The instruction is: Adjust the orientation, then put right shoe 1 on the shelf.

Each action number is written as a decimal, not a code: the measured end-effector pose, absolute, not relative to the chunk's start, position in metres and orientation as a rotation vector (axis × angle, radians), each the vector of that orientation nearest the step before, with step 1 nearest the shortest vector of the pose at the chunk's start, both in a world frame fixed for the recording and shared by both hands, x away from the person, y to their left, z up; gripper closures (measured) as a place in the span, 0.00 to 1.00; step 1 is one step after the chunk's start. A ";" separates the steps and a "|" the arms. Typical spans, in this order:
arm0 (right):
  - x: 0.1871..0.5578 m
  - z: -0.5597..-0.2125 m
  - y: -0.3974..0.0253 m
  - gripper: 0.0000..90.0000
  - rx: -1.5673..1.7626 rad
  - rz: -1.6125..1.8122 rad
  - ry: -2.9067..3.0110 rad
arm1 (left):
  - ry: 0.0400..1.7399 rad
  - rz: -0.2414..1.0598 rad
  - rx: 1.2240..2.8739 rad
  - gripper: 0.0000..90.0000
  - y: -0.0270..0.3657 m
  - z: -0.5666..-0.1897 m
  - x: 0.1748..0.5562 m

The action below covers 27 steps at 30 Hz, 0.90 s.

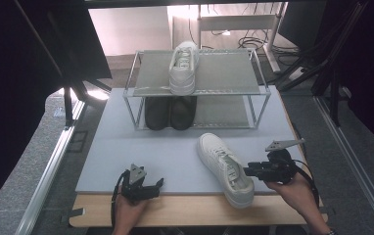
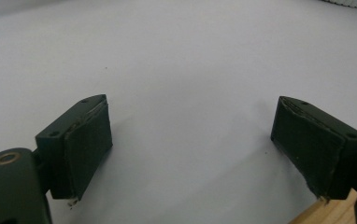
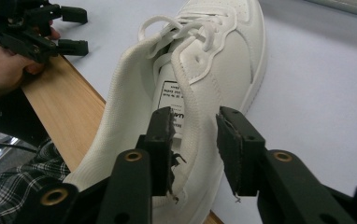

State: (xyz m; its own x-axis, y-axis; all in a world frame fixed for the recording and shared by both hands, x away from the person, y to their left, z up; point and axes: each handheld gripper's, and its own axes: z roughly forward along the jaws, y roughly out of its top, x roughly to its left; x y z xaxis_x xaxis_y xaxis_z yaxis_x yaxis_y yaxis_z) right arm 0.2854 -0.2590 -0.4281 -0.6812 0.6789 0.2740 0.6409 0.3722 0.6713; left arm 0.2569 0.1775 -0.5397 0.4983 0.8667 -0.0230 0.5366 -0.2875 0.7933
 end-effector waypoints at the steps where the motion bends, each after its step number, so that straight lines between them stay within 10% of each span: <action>1: 0.286 -0.429 -0.258 0.71 1.231 1.215 2.567 | 1.154 0.541 1.968 0.14 0.177 -0.540 0.257; 11: 0.298 -0.440 -0.245 0.67 1.241 1.156 2.590 | 1.152 0.541 1.972 0.14 0.178 -0.540 0.257; 27: 0.308 -0.438 -0.239 0.88 1.374 1.093 2.585 | 1.152 0.541 1.971 0.14 0.178 -0.540 0.257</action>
